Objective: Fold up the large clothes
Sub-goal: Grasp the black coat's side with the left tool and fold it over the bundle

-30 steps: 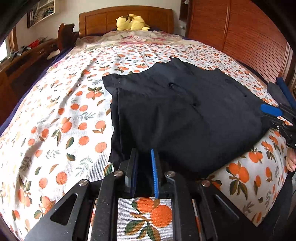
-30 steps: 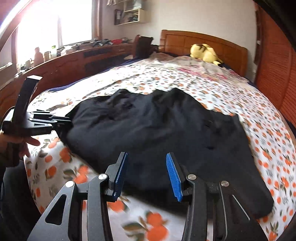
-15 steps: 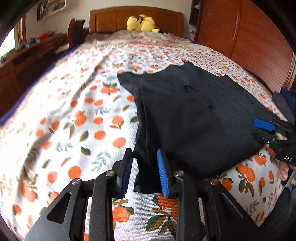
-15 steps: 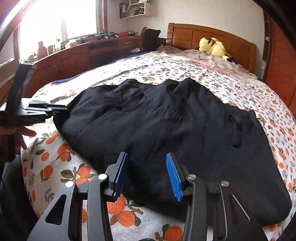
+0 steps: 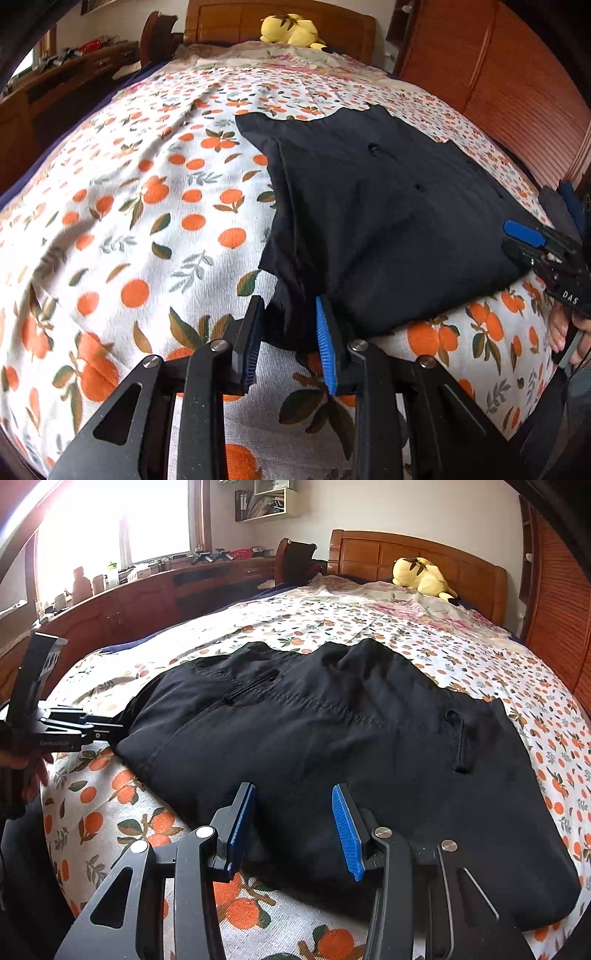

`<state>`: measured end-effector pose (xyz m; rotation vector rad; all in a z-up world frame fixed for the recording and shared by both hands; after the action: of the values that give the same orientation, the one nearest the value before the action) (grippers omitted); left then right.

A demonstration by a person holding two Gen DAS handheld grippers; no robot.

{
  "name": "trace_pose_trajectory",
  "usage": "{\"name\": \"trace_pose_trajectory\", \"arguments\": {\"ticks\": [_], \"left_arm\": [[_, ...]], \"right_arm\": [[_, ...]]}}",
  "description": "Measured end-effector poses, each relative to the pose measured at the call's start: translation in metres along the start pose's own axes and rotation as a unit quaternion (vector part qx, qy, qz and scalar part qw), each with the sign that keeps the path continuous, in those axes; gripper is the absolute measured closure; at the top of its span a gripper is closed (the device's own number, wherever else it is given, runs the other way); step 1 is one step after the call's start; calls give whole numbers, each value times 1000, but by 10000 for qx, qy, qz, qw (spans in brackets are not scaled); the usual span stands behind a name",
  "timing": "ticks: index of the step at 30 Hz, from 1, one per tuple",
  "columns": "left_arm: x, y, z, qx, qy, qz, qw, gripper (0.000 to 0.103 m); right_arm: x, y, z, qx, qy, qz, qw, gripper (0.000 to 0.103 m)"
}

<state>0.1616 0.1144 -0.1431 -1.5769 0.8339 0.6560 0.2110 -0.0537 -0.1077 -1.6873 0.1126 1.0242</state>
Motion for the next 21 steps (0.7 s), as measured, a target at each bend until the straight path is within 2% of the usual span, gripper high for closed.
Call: {"name": "trace_pose_trajectory", "arguments": {"ticks": [3,5,11,16,21], "left_arm": [[-1,-6,-2,-68,112,-33,9999,76],[-8,-17,-7,-79,118,-102,9998,91],[-50,-67,-61,601,114,-713,9956,99],[-68,-122,-156,1381,476,-1040,9838,100],[-41,-147,-258,2062,851,-849,9711,101]], "right_arm": [[-6,2,-3,27,40,-59,10000,58],[-13,5,-7,64,75,-126,9999,58],[-40,27,-28,366,222,-252,9988,58],[-75,49,-55,599,513,-414,9960,58],[-114,74,-82,864,833,-564,9912,58]]}}
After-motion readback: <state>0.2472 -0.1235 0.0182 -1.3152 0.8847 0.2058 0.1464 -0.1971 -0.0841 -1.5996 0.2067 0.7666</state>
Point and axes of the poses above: each gripper's, at about its wrist camera, not at the fingertips, and x roughly the way its jaws point, z to its left, y to its underside, the point moved 3 cm from there along x, roughly the way its jaws point, and after that the axes turned 1 degree about z, right-handed, at the moved point
